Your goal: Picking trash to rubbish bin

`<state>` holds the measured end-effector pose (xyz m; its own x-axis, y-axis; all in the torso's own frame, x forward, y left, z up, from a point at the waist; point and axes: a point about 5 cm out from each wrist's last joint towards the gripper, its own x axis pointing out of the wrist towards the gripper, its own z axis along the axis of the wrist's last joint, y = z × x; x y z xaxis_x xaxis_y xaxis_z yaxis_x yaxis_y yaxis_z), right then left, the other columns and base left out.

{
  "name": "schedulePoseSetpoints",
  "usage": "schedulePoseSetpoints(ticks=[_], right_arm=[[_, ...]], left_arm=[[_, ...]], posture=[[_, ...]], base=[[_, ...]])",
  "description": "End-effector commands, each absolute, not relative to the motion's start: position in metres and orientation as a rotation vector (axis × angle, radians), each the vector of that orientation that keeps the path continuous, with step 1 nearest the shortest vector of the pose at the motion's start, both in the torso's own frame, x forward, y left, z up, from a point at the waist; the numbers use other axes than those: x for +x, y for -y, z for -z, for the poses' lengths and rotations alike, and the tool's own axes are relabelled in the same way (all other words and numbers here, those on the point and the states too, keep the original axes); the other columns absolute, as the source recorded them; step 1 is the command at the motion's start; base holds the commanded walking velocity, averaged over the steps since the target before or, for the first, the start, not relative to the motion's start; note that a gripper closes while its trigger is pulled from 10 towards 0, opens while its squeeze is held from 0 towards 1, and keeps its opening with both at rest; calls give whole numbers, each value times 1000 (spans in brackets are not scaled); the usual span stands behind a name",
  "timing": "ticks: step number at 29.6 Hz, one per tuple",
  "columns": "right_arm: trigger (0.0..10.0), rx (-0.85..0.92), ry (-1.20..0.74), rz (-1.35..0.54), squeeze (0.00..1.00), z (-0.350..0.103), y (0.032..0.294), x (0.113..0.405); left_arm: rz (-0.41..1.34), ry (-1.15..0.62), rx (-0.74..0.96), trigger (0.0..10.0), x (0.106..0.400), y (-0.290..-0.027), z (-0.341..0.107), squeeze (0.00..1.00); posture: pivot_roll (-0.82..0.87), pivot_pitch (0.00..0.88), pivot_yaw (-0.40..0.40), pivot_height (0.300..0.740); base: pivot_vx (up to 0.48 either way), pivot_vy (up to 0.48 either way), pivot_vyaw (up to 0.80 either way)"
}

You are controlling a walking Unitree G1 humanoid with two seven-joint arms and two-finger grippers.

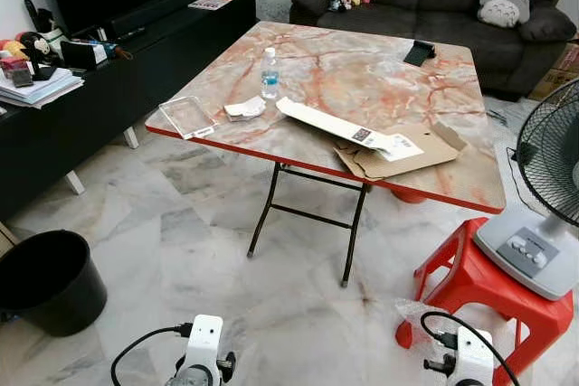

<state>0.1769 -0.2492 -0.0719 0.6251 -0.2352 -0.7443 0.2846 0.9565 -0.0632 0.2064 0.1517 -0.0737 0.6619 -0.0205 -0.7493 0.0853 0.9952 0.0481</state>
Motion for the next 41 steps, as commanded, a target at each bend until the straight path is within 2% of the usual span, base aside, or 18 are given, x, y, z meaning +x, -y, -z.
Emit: schedulePoseSetpoints(ticks=[1,9,22,27,41], right_arm=[[10000,65,-854,305,0,72,249,179],[10000,65,-863,316,0,72,249,178],[10000,4,-969,342,0,81,255,158],[10000,131,-929,429,0,80,261,154],[10000,254,-892,498,0,80,258,156]], left_arm=[[68,-850,102,10000,209,-151,72,0],[66,-850,105,10000,211,-149,72,0],[72,-872,118,10000,207,-150,74,0],[57,-873,117,10000,207,-154,74,0],[54,-858,110,10000,209,-158,72,0]], posture=[[-122,28,-41,740],[-127,29,-44,740],[-146,5,-16,740],[-155,0,-10,740],[-143,0,7,740]], base=[[0,0,0],[0,0,0],[0,0,0],[0,0,0],[0,0,0]])
